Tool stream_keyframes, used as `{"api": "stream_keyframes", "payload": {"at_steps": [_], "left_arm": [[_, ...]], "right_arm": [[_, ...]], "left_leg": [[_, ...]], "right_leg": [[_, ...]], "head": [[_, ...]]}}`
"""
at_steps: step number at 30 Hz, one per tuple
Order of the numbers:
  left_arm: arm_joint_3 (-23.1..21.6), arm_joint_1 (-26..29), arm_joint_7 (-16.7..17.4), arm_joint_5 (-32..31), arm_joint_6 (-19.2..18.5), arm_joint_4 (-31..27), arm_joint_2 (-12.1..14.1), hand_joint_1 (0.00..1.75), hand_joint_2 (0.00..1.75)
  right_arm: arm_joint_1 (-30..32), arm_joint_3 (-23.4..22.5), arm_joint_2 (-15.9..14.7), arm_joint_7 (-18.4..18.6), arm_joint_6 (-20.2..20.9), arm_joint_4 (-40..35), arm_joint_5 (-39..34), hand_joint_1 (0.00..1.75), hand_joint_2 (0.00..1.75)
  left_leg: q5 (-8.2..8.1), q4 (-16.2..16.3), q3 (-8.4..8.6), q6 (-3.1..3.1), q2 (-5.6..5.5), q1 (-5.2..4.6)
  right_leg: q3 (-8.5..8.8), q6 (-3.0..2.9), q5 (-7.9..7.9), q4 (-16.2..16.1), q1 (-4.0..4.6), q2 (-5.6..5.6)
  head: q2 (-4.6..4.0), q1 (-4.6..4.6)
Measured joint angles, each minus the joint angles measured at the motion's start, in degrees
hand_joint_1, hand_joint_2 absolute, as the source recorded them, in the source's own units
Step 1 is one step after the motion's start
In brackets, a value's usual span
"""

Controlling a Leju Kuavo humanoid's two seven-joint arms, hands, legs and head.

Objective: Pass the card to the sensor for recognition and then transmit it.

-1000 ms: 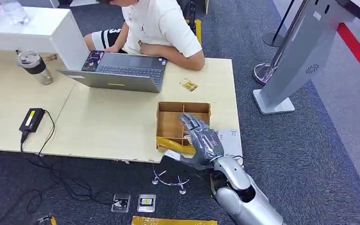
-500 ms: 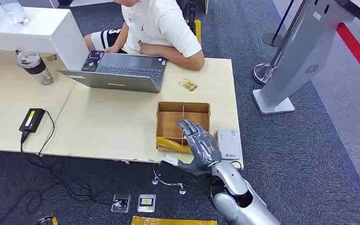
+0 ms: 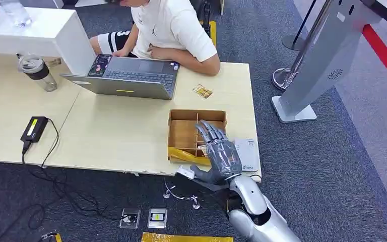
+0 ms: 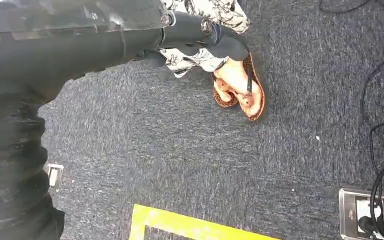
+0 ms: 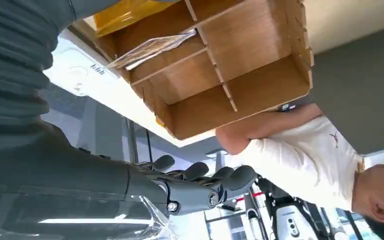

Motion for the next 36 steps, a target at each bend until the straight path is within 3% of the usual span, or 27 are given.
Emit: {"api": "stream_keyframes", "payload": {"at_steps": [13, 23, 29, 34, 36], "left_arm": [[0.0, 0.0, -0.5, -0.2, -0.5, 0.1, 0.6, 0.0, 1.75], [0.0, 0.0, -0.5, 0.2, -0.3, 0.1, 0.8, 0.0, 1.75], [0.0, -0.1, -0.5, 0.6, -0.1, 0.1, 0.8, 0.0, 1.75], [0.0, -0.1, -0.5, 0.8, 0.0, 0.1, 0.8, 0.0, 1.75], [0.0, -0.1, -0.5, 0.8, 0.0, 0.1, 0.8, 0.0, 1.75]], "right_arm": [[0.2, 0.0, 0.0, 0.6, 0.8, 2.8, -2.2, 0.0, 1.75], [0.2, 0.0, 0.2, 0.2, -0.5, 6.0, -3.2, 0.12, 1.75], [-0.7, 0.0, 1.7, -1.3, -2.2, 9.5, -3.2, 0.26, 1.75], [-1.3, 0.1, 3.0, -1.7, -2.4, 11.1, -3.1, 0.26, 1.75], [-1.3, 0.1, 3.2, -1.7, -2.5, 11.5, -3.0, 0.37, 1.75]], "left_leg": [[0.0, 0.0, 0.0, 0.0, 0.0, 0.0], [0.0, 0.0, 0.0, 0.0, 0.0, 0.0], [0.0, 0.0, 0.0, 0.0, 0.0, 0.0], [0.0, 0.0, 0.0, 0.0, 0.0, 0.0], [0.0, 0.0, -0.01, 0.0, 0.0, 0.0]], "right_leg": [[0.0, 0.0, 0.0, 0.0, 0.0, 0.0], [0.01, 0.0, 0.0, 0.0, 0.0, 0.0], [0.01, 0.0, 0.0, 0.0, 0.0, 0.0], [0.01, 0.0, 0.0, 0.0, 0.0, 0.0], [0.01, 0.0, 0.0, 0.0, 0.0, 0.0]], "head": [[0.0, 0.02], [0.0, 0.0], [0.0, 0.02], [0.0, 0.02], [0.0, 0.02]]}}
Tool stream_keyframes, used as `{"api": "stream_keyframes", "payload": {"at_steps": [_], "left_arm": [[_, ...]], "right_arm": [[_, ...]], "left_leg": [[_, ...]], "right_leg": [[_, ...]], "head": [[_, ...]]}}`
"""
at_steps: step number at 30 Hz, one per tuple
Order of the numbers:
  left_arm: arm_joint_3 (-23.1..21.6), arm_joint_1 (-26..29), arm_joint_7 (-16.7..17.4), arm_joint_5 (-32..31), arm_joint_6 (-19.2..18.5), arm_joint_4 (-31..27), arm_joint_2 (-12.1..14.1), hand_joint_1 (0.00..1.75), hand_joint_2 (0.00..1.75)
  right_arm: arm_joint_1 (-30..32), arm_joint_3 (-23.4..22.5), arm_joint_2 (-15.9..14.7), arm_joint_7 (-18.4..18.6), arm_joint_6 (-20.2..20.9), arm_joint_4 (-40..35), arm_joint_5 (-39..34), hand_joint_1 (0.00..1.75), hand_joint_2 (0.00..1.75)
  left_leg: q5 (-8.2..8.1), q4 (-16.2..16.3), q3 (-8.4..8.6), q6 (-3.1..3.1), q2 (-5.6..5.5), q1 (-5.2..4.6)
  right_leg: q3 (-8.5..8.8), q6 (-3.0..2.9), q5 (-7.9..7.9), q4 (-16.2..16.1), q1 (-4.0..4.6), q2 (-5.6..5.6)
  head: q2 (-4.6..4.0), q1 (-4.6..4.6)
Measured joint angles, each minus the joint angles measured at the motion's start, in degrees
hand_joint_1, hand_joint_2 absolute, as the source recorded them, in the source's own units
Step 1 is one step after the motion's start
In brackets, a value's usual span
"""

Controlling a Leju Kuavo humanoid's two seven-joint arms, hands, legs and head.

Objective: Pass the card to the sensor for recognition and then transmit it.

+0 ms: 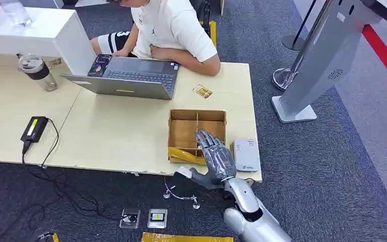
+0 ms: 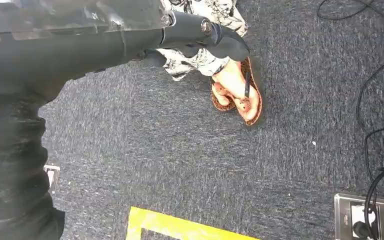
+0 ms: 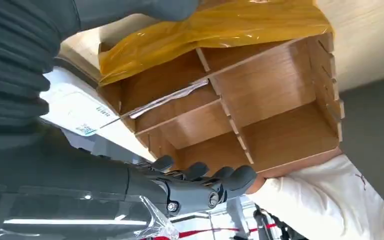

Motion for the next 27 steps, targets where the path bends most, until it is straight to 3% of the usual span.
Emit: {"api": "stream_keyframes", "payload": {"at_steps": [2, 5, 7, 8, 10, 14, 15, 17, 21, 27], "left_arm": [[0.0, 0.0, 0.0, 0.0, 0.0, 0.0, 0.0, 0.0, 1.75], [0.0, 0.0, 0.0, 0.0, 0.0, 0.0, 0.0, 0.0, 1.75], [0.0, 0.0, 0.0, 0.0, 0.1, 0.0, 0.0, 0.0, 1.75], [0.0, 0.0, 0.0, 0.1, 0.1, 0.0, 0.0, 0.0, 1.75], [0.0, 0.0, -0.1, 0.2, 0.1, 0.1, 0.0, 0.0, 1.75], [0.0, -0.1, -0.1, 0.6, 0.1, 0.2, 0.0, 0.0, 1.75], [0.0, -0.1, -0.1, 0.7, 0.1, 0.2, 0.0, 0.0, 1.75], [0.0, -0.2, -0.1, 0.9, 0.1, 0.3, 0.0, 0.0, 1.75], [0.0, -0.3, -0.1, 1.3, 0.1, 0.4, 0.0, 0.0, 1.75], [0.0, -0.3, -0.1, 2.0, 0.2, 0.6, 0.1, 0.0, 1.75]], "right_arm": [[-0.1, 0.0, 0.3, 0.0, -0.1, 0.4, 0.0, 0.52, 1.75], [-0.3, 0.0, 0.5, -0.2, -1.4, 1.0, 1.0, 0.58, 1.75], [-0.5, 0.1, 0.8, -0.3, -2.6, 1.5, 1.6, 0.72, 1.75], [-0.7, 0.1, 0.9, -0.3, -3.4, 1.9, 1.9, 0.91, 1.75], [-1.2, 0.2, 1.2, -0.4, -4.9, 3.2, 2.2, 1.01, 1.75], [-1.7, 0.6, 1.7, -0.8, -6.9, 5.6, 2.3, 0.77, 1.75], [-1.8, 0.7, 1.8, -0.7, -7.1, 5.9, 2.3, 0.87, 1.75], [-1.8, 0.7, 1.8, -0.5, -7.0, 6.5, 2.1, 0.87, 1.75], [-1.8, 0.7, 1.8, 0.2, -6.8, 7.2, 1.9, 0.72, 1.75], [-1.6, 0.7, 1.4, 1.7, -6.3, 7.7, 1.5, 0.73, 1.75]], "left_leg": [[0.0, 0.0, 0.0, 0.0, 0.0, 0.0], [0.0, 0.0, 0.0, 0.0, 0.0, 0.0], [0.0, 0.0, 0.0, 0.0, 0.0, 0.0], [0.0, 0.0, 0.0, 0.0, 0.0, 0.0], [0.0, 0.0, 0.01, 0.0, 0.0, 0.0], [0.0, 0.0, 0.01, 0.0, 0.0, 0.0], [0.0, 0.0, 0.01, 0.0, 0.0, 0.0], [0.0, 0.0, 0.0, 0.0, 0.0, 0.0], [0.0, 0.0, 0.0, 0.0, 0.0, 0.0], [0.0, 0.0, 0.02, 0.0, 0.0, 0.0]], "right_leg": [[0.0, 0.0, 0.0, 0.0, 0.0, 0.0], [0.0, 0.0, 0.0, 0.0, 0.0, 0.0], [0.0, 0.0, 0.0, 0.0, 0.0, 0.0], [0.0, 0.0, 0.0, 0.0, 0.0, 0.0], [-0.01, 0.0, 0.0, 0.0, 0.0, 0.0], [-0.01, 0.0, 0.0, 0.0, 0.0, 0.0], [0.0, 0.0, 0.0, 0.0, 0.0, 0.0], [-0.01, 0.0, 0.0, 0.0, 0.0, 0.0], [-0.01, 0.0, 0.0, 0.0, 0.0, 0.0], [-0.02, 0.0, 0.0, 0.0, 0.0, 0.01]], "head": [[0.0, 0.0], [0.0, 0.0], [0.0, 0.0], [0.0, -0.02], [0.0, 0.0], [0.0, -0.02], [0.0, 0.0], [0.0, 0.0], [0.0, 0.0], [0.0, 0.0]]}}
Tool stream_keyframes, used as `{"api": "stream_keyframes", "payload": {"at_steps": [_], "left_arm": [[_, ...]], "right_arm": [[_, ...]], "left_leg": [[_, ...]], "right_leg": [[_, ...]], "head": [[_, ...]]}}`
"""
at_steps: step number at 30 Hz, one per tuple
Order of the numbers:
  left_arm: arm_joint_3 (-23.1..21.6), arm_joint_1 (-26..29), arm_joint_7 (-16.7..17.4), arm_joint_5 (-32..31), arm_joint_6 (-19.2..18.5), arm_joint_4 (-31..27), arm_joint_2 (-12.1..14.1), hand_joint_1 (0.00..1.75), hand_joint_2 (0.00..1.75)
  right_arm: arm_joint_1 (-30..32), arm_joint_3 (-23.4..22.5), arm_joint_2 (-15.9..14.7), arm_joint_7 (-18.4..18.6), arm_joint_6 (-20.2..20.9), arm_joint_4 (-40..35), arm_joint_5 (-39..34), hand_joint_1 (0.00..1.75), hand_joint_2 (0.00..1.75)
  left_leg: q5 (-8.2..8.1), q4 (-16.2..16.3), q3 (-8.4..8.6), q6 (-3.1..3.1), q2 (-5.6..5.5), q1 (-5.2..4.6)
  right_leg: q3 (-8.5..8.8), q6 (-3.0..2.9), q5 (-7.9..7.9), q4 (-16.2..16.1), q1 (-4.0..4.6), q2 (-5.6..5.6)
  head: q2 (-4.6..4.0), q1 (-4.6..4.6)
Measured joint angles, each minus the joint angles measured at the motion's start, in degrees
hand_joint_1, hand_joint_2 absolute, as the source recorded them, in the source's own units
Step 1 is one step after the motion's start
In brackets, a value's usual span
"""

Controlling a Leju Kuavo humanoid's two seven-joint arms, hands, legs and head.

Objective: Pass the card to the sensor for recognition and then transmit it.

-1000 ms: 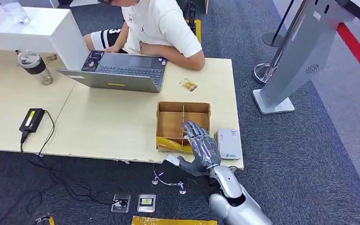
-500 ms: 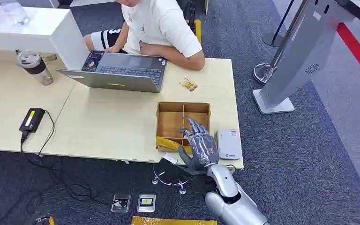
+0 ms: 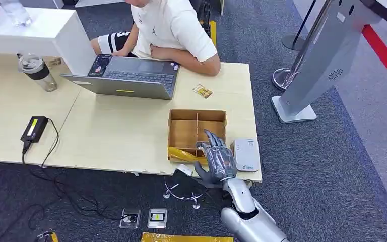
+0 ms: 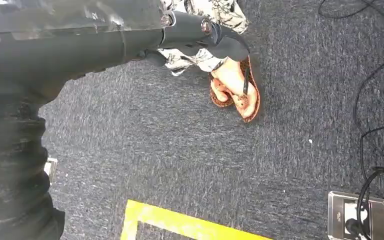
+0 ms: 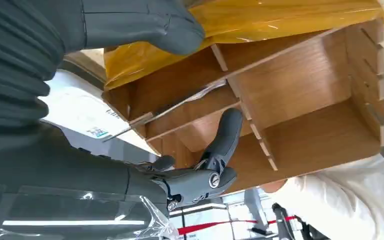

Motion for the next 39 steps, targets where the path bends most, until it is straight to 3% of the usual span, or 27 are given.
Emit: {"api": "stream_keyframes", "payload": {"at_steps": [29, 33, 34, 35, 39], "left_arm": [[-0.2, 0.0, 1.1, 1.9, 1.1, 0.5, 0.1, 0.0, 1.75], [-0.2, 0.0, 1.1, 1.9, 1.0, 0.5, 0.1, 0.0, 1.75], [-0.3, 0.0, 1.1, 1.9, 1.0, 0.5, 0.1, 0.0, 1.75], [-0.3, 0.0, 1.1, 1.9, 0.9, 0.5, 0.2, 0.0, 1.75], [-0.4, 0.0, 1.1, 2.1, 0.8, 0.7, 0.4, 0.0, 1.75]], "right_arm": [[0.6, -0.3, -1.8, 1.9, -1.3, 0.0, -2.4, 0.8, 1.75], [0.6, -0.4, -1.9, 1.9, -1.7, 0.0, -2.6, 1.03, 1.75], [0.6, -0.4, -1.9, 1.9, -1.9, 0.0, -2.8, 1.17, 1.75], [0.6, -0.5, -2.0, 1.9, -2.1, 0.0, -3.0, 1.57, 1.75], [0.5, -1.1, -2.2, 2.0, -3.0, -0.1, -3.8, 1.68, 1.75]], "left_leg": [[0.0, 0.0, 0.01, 0.0, 0.01, 0.0], [0.0, 0.0, 0.01, 0.0, 0.01, 0.0], [0.0, 0.0, 0.01, 0.0, 0.01, 0.0], [0.0, 0.0, 0.01, 0.0, 0.01, 0.0], [0.0, 0.0, 0.03, 0.0, 0.01, 0.0]], "right_leg": [[0.01, 0.0, 0.0, 0.0, 0.0, 0.0], [0.01, 0.0, 0.0, 0.0, 0.0, 0.01], [0.01, 0.0, 0.0, 0.0, 0.0, 0.01], [0.01, 0.0, 0.0, 0.0, 0.0, 0.01], [0.02, 0.0, 0.0, 0.0, 0.0, 0.01]], "head": [[0.0, 0.0], [0.0, 0.0], [0.0, 0.0], [0.0, 0.0], [0.0, 0.0]]}}
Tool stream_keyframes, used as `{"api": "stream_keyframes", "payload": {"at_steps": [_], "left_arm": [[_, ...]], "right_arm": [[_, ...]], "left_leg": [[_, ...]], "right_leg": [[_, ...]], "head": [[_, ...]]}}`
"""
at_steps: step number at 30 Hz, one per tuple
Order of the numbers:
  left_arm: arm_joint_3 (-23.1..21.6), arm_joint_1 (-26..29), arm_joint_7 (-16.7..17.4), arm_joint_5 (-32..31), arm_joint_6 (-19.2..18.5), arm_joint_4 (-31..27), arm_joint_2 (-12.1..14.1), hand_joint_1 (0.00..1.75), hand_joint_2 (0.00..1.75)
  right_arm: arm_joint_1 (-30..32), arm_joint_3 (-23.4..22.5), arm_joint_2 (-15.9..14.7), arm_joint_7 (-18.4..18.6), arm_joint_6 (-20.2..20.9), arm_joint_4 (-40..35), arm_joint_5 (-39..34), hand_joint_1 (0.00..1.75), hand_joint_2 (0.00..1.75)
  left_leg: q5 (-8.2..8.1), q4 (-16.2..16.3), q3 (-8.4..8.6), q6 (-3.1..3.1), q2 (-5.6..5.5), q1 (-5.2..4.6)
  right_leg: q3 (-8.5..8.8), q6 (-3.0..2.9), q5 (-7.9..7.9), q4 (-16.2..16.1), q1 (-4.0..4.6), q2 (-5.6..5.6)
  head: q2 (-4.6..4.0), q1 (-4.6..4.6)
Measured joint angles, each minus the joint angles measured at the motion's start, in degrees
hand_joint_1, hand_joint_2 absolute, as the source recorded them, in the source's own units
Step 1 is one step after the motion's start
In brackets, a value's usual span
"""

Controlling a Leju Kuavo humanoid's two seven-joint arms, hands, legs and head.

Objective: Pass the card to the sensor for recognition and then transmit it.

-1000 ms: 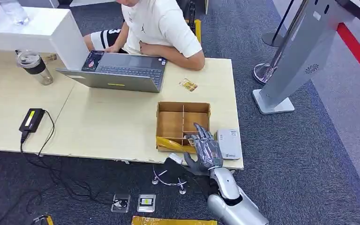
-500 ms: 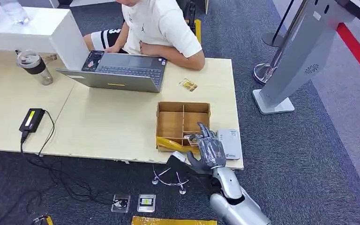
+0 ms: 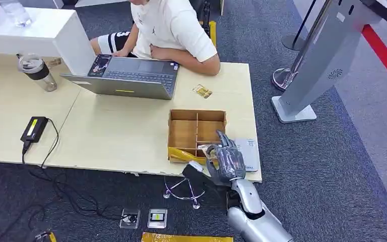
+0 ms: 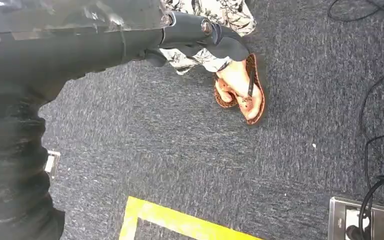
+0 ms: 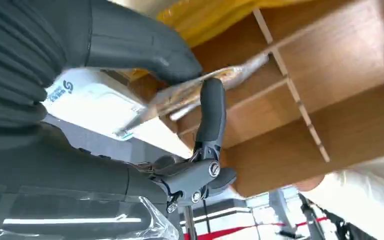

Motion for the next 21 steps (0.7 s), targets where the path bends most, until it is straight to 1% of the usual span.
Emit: {"api": "stream_keyframes", "payload": {"at_steps": [2, 3, 5, 7, 8, 9, 10, 12, 14, 21], "left_arm": [[0.0, 0.0, 0.0, 0.1, 0.0, 0.1, 0.1, 0.0, 1.75], [0.0, 0.0, 0.0, 0.2, 0.0, 0.2, 0.1, 0.0, 1.75], [0.0, 0.0, 0.0, 0.2, 0.1, 0.4, 0.2, 0.0, 1.75], [-0.1, -0.1, 0.0, 0.4, 0.1, 0.5, 0.2, 0.0, 1.75], [-0.1, -0.1, 0.0, 0.4, 0.2, 0.6, 0.3, 0.0, 1.75], [-0.1, -0.1, 0.0, 0.5, 0.2, 0.7, 0.3, 0.0, 1.75], [-0.1, -0.2, 0.0, 0.7, 0.2, 0.7, 0.4, 0.0, 1.75], [-0.1, -0.2, 0.0, 0.8, 0.2, 0.8, 0.5, 0.0, 1.75], [-0.1, -0.2, 0.0, 0.8, 0.4, 0.9, 0.5, 0.0, 1.75], [-0.1, -0.3, 0.0, 1.3, 1.0, 1.4, 0.6, 0.0, 1.75]], "right_arm": [[-0.1, -0.3, 0.0, 0.1, -0.3, 0.0, -0.3, 1.71, 1.75], [-0.1, -0.5, 0.0, 0.1, -0.3, 0.0, -0.5, 1.68, 1.75], [-0.1, -0.6, -0.1, 0.0, -0.7, 0.0, -0.8, 1.71, 1.75], [-0.1, -0.6, -0.1, -0.1, -1.1, 0.0, -1.1, 1.69, 1.75], [-0.1, -0.7, -0.1, -0.3, -1.5, 0.0, -1.4, 1.71, 1.75], [-0.1, -0.7, -0.1, -0.4, -1.8, 0.0, -1.5, 1.69, 1.75], [-0.1, -0.8, -0.1, -0.5, -2.1, 0.0, -1.8, 1.73, 1.75], [-0.1, -0.9, -0.1, -0.7, -2.4, 0.0, -2.0, 1.71, 1.75], [-0.1, -0.9, -0.2, -1.0, -2.6, 0.0, -2.5, 1.75, 1.75], [0.1, -1.0, -0.5, -1.3, -3.0, -0.7, -4.6, 1.75, 1.75]], "left_leg": [[0.0, 0.0, 0.02, 0.0, 0.0, 0.0], [0.0, 0.0, 0.01, 0.0, 0.0, 0.0], [0.0, 0.0, 0.01, 0.0, 0.0, 0.0], [0.0, 0.0, 0.01, 0.0, 0.0, 0.0], [0.0, 0.0, 0.01, 0.0, 0.0, 0.0], [0.0, 0.0, 0.01, 0.0, 0.0, 0.0], [0.0, 0.0, 0.01, 0.0, 0.0, 0.0], [0.0, 0.0, 0.01, 0.0, 0.0, 0.0], [0.0, 0.0, 0.01, 0.0, 0.0, 0.0], [0.0, 0.0, 0.01, 0.0, 0.0, 0.0]], "right_leg": [[0.02, 0.0, 0.0, 0.0, 0.0, 0.03], [0.01, 0.0, 0.0, 0.0, 0.0, 0.02], [0.01, 0.0, 0.0, 0.0, 0.0, 0.03], [0.01, 0.0, 0.0, 0.0, 0.0, 0.02], [0.01, 0.0, 0.0, 0.0, 0.0, 0.02], [0.01, 0.0, 0.0, 0.0, 0.0, 0.02], [0.01, 0.0, 0.0, 0.0, 0.0, 0.02], [0.01, 0.0, 0.0, 0.0, 0.0, 0.02], [0.01, 0.0, 0.0, 0.0, 0.0, 0.03], [0.01, 0.0, 0.0, 0.0, -0.01, 0.04]], "head": [[0.0, -0.02], [0.0, 0.02], [0.0, -0.02], [0.0, 0.0], [0.0, 0.0], [0.0, 0.0], [0.0, -0.02], [0.0, 0.0], [0.0, 0.0], [0.0, -0.02]]}}
